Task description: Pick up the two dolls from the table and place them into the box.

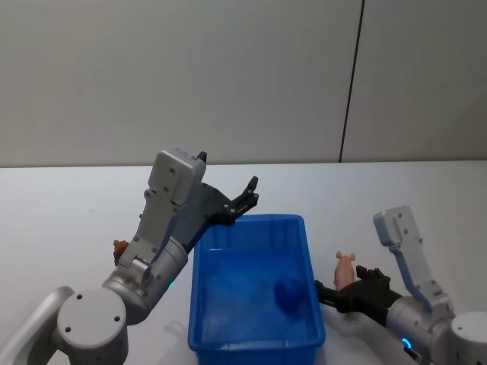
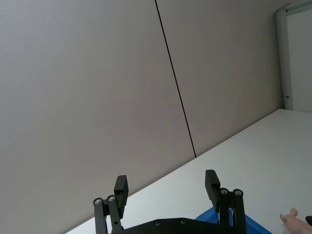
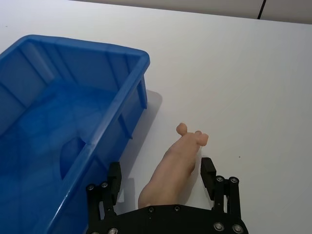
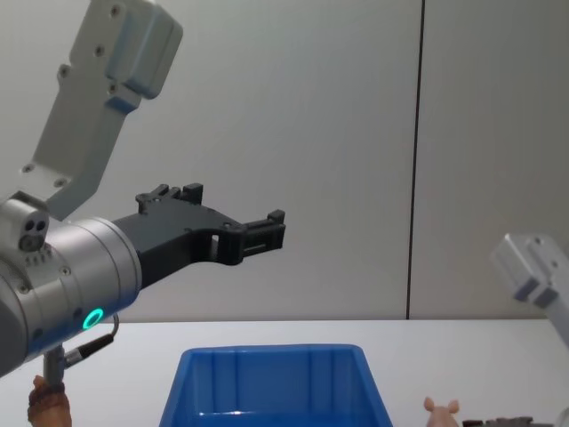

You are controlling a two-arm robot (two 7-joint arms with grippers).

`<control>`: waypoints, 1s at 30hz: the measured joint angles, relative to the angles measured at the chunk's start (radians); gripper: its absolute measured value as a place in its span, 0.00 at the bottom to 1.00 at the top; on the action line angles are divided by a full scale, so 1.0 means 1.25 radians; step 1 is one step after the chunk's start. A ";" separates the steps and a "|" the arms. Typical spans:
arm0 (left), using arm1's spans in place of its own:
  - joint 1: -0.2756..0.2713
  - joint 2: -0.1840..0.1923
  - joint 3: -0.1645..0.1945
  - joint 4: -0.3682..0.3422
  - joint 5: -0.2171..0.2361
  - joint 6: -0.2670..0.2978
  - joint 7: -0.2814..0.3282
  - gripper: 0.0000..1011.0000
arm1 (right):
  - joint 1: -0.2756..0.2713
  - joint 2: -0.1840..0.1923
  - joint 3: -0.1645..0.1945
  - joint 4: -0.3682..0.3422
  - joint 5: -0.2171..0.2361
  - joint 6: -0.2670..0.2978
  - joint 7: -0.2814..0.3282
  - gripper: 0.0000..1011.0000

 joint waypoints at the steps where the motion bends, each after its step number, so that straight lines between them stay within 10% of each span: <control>1: 0.000 0.000 0.000 0.000 0.000 0.000 0.000 0.99 | 0.001 -0.002 -0.001 0.003 -0.001 0.000 -0.002 0.99; 9: 0.000 0.000 0.000 0.000 0.000 0.000 0.000 0.99 | 0.008 -0.012 -0.006 0.022 -0.010 -0.002 -0.021 0.96; 30: 0.000 0.000 0.000 0.000 0.000 0.000 0.000 0.99 | 0.013 -0.020 -0.009 0.036 -0.019 -0.012 -0.036 0.49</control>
